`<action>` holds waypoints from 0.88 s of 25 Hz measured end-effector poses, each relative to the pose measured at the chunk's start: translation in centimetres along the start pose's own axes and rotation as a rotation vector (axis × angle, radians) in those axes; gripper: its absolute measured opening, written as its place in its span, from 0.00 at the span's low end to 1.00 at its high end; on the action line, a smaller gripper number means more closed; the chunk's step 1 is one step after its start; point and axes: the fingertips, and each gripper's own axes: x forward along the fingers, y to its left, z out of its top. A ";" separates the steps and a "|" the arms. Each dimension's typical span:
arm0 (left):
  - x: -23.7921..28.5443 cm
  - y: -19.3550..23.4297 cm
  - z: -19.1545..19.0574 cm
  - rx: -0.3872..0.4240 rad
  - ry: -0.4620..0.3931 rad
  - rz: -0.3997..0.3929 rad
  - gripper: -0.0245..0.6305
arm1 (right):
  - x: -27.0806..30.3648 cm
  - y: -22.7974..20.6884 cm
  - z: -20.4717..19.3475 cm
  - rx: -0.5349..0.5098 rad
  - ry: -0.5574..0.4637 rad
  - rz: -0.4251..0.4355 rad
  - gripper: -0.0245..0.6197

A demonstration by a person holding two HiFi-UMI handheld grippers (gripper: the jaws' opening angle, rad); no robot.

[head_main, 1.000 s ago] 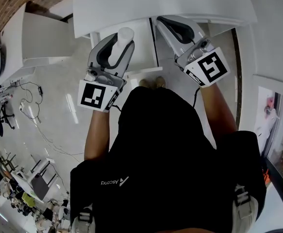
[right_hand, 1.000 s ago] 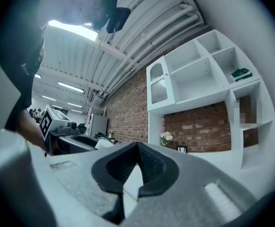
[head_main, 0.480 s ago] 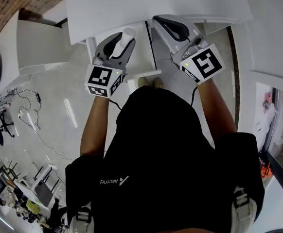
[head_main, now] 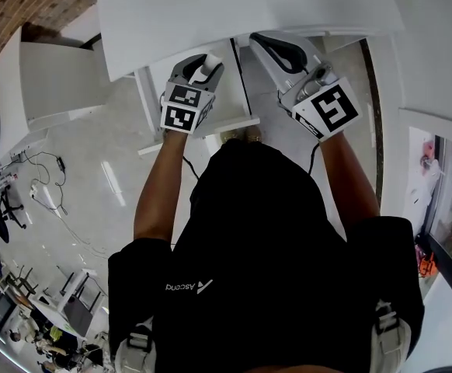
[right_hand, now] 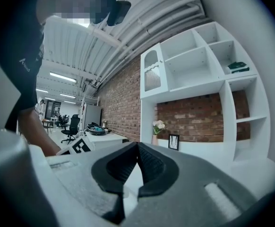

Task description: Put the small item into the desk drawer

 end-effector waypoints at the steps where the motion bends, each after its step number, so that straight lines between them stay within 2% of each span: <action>1: 0.7 0.4 -0.6 0.005 0.020 0.007 0.28 | 0.1 -0.1 -0.1 -0.003 0.002 -0.001 0.04; 14: 8.7 4.1 -7.5 0.035 0.238 0.021 0.28 | 0.8 -1.9 -1.9 0.012 0.051 -0.045 0.04; 22: 12.5 5.7 -10.5 0.026 0.316 0.030 0.28 | -0.8 -3.0 -4.0 0.041 0.117 -0.098 0.04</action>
